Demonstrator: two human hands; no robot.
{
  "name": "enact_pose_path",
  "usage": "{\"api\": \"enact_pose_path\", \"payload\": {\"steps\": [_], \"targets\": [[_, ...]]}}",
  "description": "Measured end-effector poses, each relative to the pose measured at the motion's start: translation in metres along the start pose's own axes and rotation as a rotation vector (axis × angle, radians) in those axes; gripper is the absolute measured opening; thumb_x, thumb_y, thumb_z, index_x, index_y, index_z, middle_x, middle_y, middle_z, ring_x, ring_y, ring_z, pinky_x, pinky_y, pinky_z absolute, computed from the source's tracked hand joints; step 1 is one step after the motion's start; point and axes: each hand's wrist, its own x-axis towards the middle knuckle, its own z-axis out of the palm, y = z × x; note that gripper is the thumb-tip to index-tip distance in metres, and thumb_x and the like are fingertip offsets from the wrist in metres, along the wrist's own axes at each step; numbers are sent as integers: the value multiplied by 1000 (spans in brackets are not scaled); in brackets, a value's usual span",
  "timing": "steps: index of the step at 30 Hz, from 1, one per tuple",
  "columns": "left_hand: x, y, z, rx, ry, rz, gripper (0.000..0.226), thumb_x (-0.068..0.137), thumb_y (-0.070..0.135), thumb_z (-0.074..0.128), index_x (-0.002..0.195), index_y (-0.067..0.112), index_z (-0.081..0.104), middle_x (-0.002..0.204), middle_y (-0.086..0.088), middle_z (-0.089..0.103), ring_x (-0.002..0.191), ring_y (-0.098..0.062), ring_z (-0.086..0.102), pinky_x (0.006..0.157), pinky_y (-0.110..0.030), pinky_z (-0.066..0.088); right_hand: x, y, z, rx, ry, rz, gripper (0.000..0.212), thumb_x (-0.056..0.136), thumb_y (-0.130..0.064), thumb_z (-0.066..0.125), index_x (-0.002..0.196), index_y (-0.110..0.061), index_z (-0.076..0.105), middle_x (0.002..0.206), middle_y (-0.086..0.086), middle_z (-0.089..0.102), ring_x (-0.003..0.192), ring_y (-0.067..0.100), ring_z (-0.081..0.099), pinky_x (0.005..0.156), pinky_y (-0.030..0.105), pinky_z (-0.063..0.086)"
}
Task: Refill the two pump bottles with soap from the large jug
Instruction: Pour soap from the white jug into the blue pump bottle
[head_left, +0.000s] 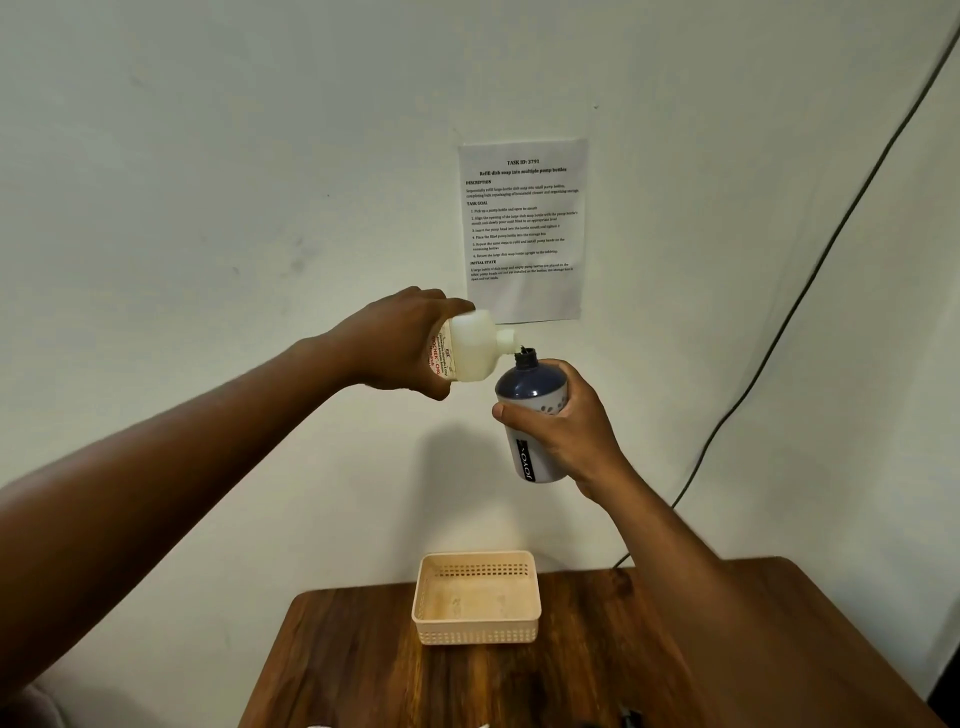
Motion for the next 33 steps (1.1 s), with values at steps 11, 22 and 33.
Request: {"api": "enact_pose_path", "payload": {"steps": [11,22,33], "targets": [[1,1,-5,22,0,4,73,59,40,84,127,34,57,99,7,58,97,-21,53,76,-37,53,0,-2,-1,-1,7,-5,62,74,-37,90,126,-32,58,116,-8,65,103,15,64,78,28,58],[1,1,-8,27,-16,-2,79,60,40,85,133,33,55,105,5,60,101,-21,52,81,-40,53,-1,-2,1,-2,10,-4,61,75,-36,90,126,-32,57,116,-9,65,102,13,64,74,23,55],[4,1,-12,64,-17,11,78,62,40,86,133,33,55,102,8,57,102,-21,51,81,-38,52,0,-5,1,3,21,-6,61,74,-36,91,125,-32,58,115,-9,66,102,14,65,76,25,56]]}}
